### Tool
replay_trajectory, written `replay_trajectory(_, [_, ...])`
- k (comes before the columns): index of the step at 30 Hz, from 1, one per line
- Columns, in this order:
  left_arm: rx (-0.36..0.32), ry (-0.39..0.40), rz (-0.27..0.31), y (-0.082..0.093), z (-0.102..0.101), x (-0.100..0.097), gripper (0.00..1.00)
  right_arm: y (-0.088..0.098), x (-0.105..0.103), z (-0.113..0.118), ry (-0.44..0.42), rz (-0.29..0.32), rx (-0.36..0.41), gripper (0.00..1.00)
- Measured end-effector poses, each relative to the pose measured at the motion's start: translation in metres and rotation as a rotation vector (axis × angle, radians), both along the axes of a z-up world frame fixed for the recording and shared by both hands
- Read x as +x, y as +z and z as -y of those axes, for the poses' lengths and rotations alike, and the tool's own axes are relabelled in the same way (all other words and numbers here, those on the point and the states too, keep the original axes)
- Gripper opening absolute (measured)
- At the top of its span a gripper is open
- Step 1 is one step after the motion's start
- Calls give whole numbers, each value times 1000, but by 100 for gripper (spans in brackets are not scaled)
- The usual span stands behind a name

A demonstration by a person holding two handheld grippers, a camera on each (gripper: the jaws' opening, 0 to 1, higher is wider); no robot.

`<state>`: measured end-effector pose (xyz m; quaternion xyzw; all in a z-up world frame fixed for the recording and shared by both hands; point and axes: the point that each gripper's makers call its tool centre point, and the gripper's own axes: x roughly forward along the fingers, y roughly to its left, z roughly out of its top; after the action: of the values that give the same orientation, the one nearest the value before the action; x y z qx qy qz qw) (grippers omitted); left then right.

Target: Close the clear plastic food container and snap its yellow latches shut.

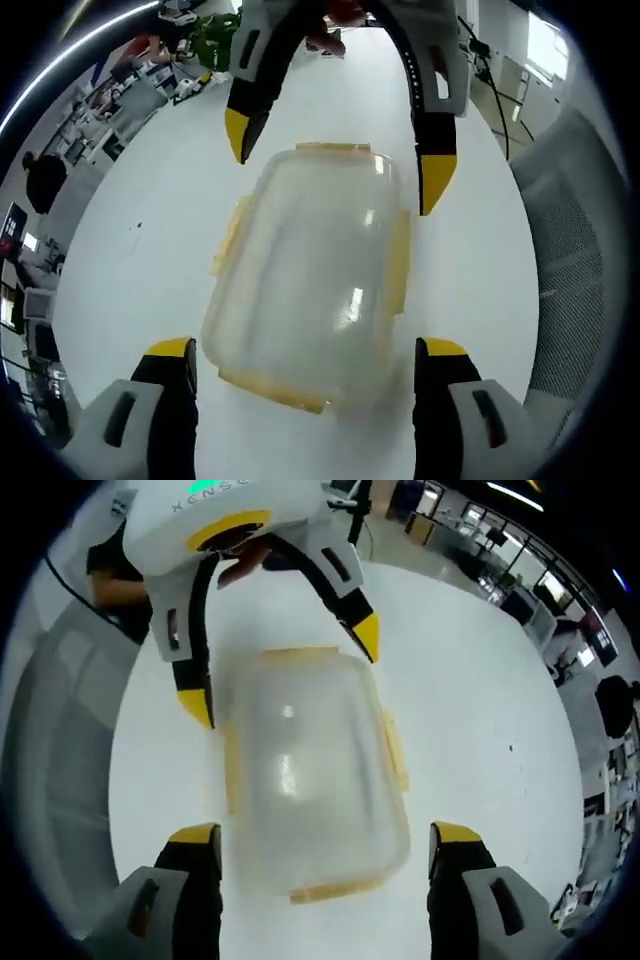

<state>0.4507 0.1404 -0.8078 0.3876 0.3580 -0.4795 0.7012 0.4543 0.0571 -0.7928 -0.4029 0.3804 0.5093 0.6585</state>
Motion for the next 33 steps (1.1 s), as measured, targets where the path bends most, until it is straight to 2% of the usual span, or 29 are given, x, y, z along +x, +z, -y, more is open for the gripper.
replay_trajectory(4, [-5,10,-1,1,-1,-5,91,6,-1,-2,-74,-13,56,84])
replay_trajectory(18, [-71,92,13,13,-6,-11,92,18,-8,3,-182,21,139,83])
replay_trajectory(24, [-104,143,15,16,-10,-18,91,20,-17,5,-245,10,194,83])
replay_trajectory(29, [-107,153,62,17,-14,-22,91,24,-22,9,-283,16,225,83])
replay_trajectory(31, [-121,173,73,19,-17,-22,91,27,-22,12,-298,33,239,82])
replay_trajectory(33, [-131,186,82,20,-19,-23,91,33,-17,14,-307,80,264,79])
